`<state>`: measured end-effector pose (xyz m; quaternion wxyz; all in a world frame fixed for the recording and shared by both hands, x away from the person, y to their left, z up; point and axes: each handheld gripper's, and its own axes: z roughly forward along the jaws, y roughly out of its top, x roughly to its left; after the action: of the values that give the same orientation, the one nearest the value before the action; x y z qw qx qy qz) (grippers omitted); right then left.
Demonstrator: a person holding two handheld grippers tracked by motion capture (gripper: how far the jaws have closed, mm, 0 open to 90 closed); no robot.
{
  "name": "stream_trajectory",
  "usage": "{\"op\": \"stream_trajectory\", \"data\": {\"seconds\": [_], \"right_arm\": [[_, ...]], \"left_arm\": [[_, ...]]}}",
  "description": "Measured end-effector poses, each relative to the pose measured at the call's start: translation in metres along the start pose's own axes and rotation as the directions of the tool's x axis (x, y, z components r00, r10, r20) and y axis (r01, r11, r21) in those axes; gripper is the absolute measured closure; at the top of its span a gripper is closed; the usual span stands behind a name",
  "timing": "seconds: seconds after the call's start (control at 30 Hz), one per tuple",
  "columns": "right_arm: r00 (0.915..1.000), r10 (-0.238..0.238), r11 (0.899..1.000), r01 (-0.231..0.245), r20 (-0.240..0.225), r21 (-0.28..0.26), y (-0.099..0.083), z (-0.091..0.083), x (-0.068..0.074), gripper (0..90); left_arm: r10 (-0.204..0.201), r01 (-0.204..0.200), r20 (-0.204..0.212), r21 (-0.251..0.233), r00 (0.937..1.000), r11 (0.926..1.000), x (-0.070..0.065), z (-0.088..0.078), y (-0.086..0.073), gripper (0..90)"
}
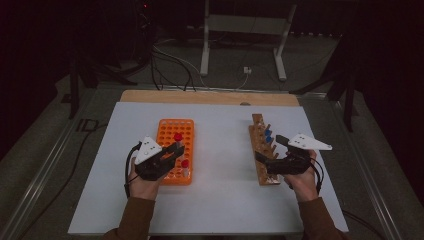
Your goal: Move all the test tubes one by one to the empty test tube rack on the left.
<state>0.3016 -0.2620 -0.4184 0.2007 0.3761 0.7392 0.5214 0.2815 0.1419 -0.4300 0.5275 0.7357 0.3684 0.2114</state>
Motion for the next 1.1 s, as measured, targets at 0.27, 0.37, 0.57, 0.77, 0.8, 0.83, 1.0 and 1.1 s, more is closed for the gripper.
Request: {"op": "stream_trajectory", "data": {"seconds": [0.27, 0.37, 0.57, 0.77, 0.8, 0.83, 1.0, 1.1], "right_arm": [[1.0, 0.005, 1.0, -0.005, 0.0, -0.001, -0.001, -0.001, -0.001, 0.3], [1.0, 0.005, 1.0, -0.005, -0.001, -0.002, -0.002, -0.002, -0.001, 0.3], [1.0, 0.005, 1.0, -0.005, -0.002, -0.001, -0.003, -0.002, -0.001, 0.3], [1.0, 0.007, 1.0, -0.007, -0.004, -0.002, -0.003, -0.003, -0.002, 0.3], [1.0, 0.007, 1.0, -0.007, -0.003, -0.002, -0.003, -0.003, -0.002, 0.3], [1.0, 0.007, 1.0, -0.007, -0.004, -0.002, -0.003, -0.003, -0.002, 0.3], [1.0, 0.006, 1.0, -0.006, -0.006, -0.004, -0.003, -0.004, -0.002, 0.3], [1.0, 0.004, 1.0, -0.004, -0.007, -0.004, -0.003, -0.003, -0.002, 0.3]], "left_arm": [[-0.017, 0.017, -0.004, 0.027, 0.9998, 0.9995, 0.004, -0.005, -0.014, 74.9], [-0.016, 0.016, -0.002, 0.036, 0.9999, 0.9992, 0.004, -0.006, -0.017, 74.9], [-0.023, 0.022, 0.007, 0.051, 0.9997, 0.9984, 0.001, -0.007, -0.026, 74.9], [-0.008, 0.007, 0.011, 0.073, 0.9999, 0.9973, -0.001, -0.008, -0.033, 74.9], [-0.006, 0.005, 0.012, 0.077, 0.9999, 0.997, -0.002, -0.008, -0.034, 74.9], [-0.002, 0.001, 0.014, 0.085, 0.9999, 0.9964, -0.002, -0.008, -0.035, 74.9], [0.014, -0.017, 0.021, 0.13, 0.9997, 0.9914, -0.003, -0.008, -0.043, 74.8], [0.031, -0.034, 0.02, 0.16, 0.9993, 0.9865, -0.004, -0.008, -0.047, 74.8]]}}
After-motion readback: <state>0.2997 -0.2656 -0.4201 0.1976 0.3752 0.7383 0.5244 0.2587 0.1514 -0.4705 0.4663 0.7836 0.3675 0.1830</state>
